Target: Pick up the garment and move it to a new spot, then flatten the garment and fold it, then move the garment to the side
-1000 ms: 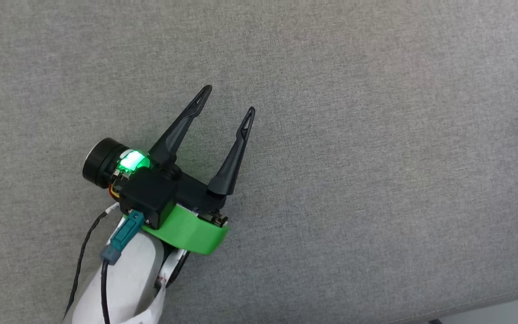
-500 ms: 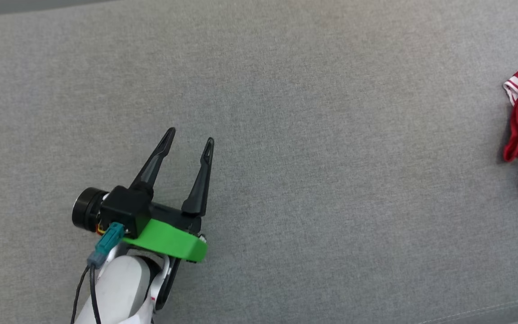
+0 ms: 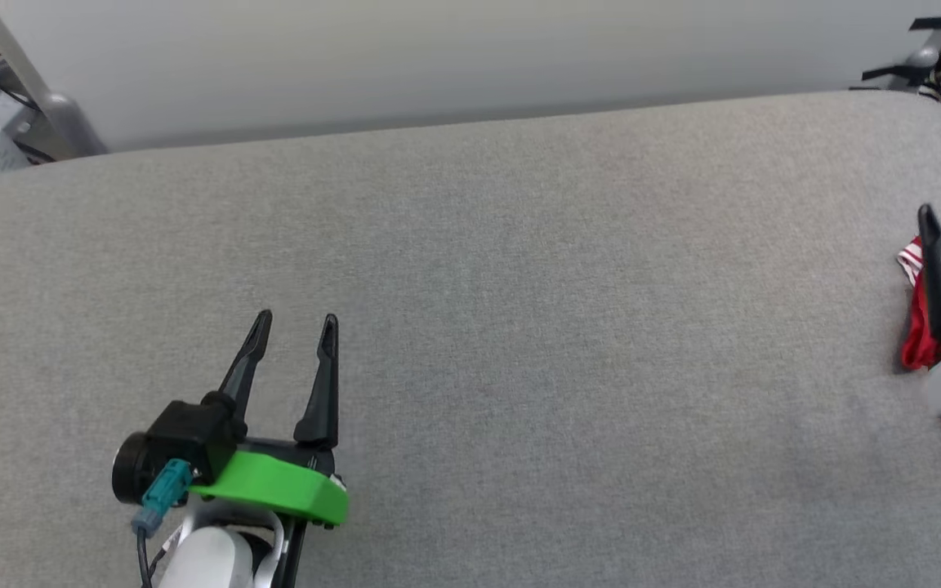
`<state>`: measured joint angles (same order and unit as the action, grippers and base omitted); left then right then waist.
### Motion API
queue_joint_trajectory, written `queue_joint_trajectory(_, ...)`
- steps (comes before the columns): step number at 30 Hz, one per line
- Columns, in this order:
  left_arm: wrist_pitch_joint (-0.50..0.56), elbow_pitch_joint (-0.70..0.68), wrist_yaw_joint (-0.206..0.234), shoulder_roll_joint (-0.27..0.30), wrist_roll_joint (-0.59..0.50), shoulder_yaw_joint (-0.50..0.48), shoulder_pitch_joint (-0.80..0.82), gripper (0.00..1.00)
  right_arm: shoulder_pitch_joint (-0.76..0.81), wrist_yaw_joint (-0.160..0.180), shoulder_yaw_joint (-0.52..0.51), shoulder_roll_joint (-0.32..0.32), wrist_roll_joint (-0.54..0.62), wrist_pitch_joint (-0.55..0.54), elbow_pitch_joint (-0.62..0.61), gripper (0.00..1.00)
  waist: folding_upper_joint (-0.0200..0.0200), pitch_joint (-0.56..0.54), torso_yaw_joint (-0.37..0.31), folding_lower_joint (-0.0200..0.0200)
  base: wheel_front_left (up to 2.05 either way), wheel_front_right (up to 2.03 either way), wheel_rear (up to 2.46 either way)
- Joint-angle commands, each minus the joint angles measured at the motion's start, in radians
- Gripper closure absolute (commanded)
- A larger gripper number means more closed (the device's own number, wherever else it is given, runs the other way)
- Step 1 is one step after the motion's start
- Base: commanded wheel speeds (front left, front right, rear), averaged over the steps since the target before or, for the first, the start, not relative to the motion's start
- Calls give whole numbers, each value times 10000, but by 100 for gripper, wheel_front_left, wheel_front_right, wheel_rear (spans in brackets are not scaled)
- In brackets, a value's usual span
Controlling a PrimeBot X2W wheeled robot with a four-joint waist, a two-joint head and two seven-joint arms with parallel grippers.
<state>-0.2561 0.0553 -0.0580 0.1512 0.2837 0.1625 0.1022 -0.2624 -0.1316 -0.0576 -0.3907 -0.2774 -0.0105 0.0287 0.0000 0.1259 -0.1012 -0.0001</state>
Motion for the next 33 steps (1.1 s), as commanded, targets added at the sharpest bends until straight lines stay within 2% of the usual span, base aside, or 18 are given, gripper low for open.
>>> queue_joint_trajectory(1, -56, 97, -32, -84, 15, -88, -275, 0, 504, 9, -22, 295, -30, 250, -162, 0, 0, -759, 670, 1, 0, 0, 0)
queue_joint_trajectory(10, -56, 572, 112, -321, -511, -552, -902, 0, 2163, 9, -25, 1989, 150, 1258, -347, 0, 0, -1154, 1099, 1, 0, 0, 0)
queue_joint_trajectory(16, -56, 644, 23, -472, -935, -711, -1055, 0, 2581, 9, 198, 2496, 820, 1863, 3, 0, 0, -1183, 1171, 1, 0, 0, 0)
queue_joint_trajectory(21, -56, 645, -87, -591, -1117, -859, -1080, 0, 2543, 9, 309, 2728, 979, 2083, 299, 0, 0, -1179, 1171, 1, 0, 0, 0)
queue_joint_trajectory(33, -57, 713, -288, -813, -1271, -1195, -1085, 0, 2439, 9, 365, 2818, 986, 2207, 586, 0, 0, -1156, 1165, 1, 0, 0, 0)
